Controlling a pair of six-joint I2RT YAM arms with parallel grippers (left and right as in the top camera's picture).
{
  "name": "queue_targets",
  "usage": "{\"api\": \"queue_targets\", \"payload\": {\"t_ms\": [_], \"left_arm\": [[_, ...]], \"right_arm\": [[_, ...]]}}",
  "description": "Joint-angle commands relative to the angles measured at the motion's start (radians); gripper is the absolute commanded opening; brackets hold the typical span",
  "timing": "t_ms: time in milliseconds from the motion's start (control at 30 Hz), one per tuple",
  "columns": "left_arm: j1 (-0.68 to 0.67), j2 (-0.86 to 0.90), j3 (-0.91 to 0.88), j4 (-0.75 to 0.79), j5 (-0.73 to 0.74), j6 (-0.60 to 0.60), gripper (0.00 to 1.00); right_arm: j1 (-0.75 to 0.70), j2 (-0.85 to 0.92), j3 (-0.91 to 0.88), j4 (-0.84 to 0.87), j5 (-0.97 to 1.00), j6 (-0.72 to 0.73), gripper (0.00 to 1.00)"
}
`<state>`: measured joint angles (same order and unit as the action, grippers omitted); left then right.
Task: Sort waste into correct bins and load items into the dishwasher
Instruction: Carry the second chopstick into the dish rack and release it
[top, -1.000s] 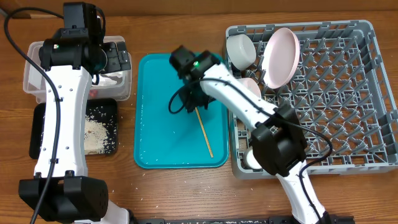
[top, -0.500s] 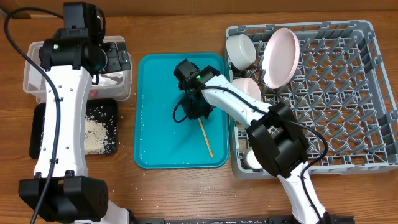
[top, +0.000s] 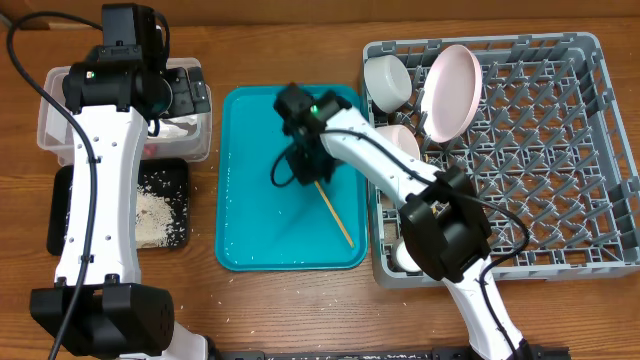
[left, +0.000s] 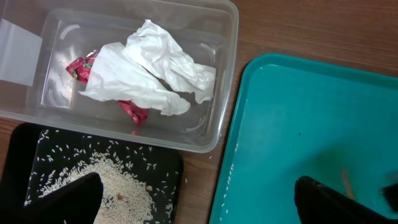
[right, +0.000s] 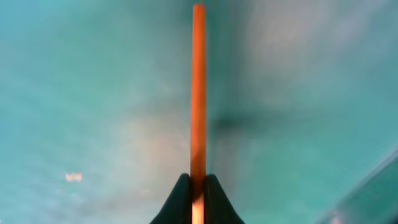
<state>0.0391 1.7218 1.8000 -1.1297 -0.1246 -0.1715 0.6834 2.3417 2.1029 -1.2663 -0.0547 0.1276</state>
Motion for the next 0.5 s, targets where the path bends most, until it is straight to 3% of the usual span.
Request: {"api": "queue_targets", "payload": {"t_ms": [0,300,467], "left_arm": [[-0.007,0.008,0.02,0.004,-0.009,0.014,1.0],[-0.007,0.008,0.02,0.004,-0.009,0.015,1.0],[-0.007,0.008,0.02,0.004,-0.009,0.015,1.0]], "right_arm": [[-0.023,-0.021,0.245,-0.072,0.043,0.002,0.04],[-0.143,-0.021,0.683,-0.429,0.065,0.002,0.04],[-0.203,-0.082,0.687,-0.428,0.044,0.018,0.04]]}}
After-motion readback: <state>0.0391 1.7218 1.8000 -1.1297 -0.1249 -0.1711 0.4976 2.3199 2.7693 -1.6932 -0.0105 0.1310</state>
